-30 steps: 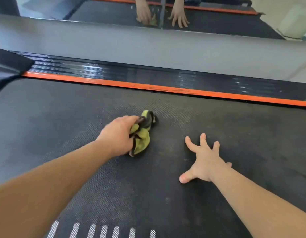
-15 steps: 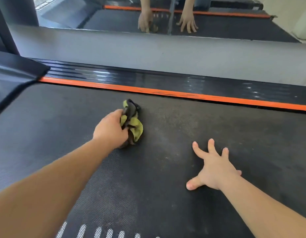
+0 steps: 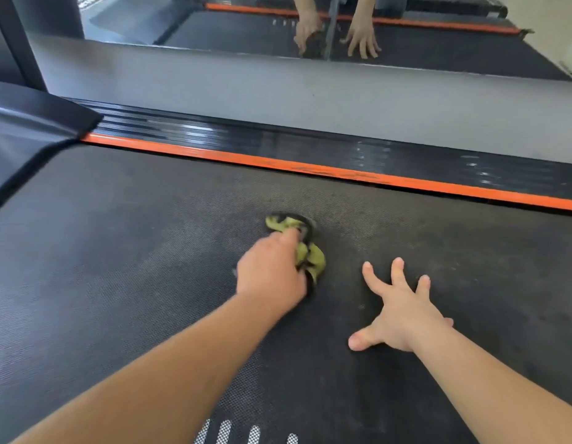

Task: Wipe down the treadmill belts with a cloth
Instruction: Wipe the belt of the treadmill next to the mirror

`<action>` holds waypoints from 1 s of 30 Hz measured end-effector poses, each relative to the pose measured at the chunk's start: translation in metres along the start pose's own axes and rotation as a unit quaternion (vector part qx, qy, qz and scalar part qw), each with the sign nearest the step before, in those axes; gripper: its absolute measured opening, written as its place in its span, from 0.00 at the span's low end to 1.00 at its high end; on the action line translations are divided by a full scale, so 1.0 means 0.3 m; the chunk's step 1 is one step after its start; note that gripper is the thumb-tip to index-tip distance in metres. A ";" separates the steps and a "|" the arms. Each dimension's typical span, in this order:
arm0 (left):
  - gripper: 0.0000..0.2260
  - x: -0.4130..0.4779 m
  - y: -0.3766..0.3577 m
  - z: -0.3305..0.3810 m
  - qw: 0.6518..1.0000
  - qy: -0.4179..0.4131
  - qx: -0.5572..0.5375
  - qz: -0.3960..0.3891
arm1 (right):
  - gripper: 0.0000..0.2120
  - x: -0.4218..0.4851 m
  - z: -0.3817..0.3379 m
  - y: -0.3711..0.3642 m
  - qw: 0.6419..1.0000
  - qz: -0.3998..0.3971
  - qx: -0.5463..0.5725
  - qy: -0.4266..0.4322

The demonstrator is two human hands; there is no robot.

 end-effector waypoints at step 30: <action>0.23 0.215 -0.250 0.730 0.977 -0.209 0.016 -0.043 | 0.60 0.134 0.374 0.220 0.999 0.040 0.022 0.000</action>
Point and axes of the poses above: each hand's wrist, its own x-axis towards the middle knuckle, its own y-axis out of the back of the hand, z = x × y, the point moved 6 cm from there along x, towards the middle knuckle, and after that the axes turned 10 degrees about y, right-handed, at the moved point
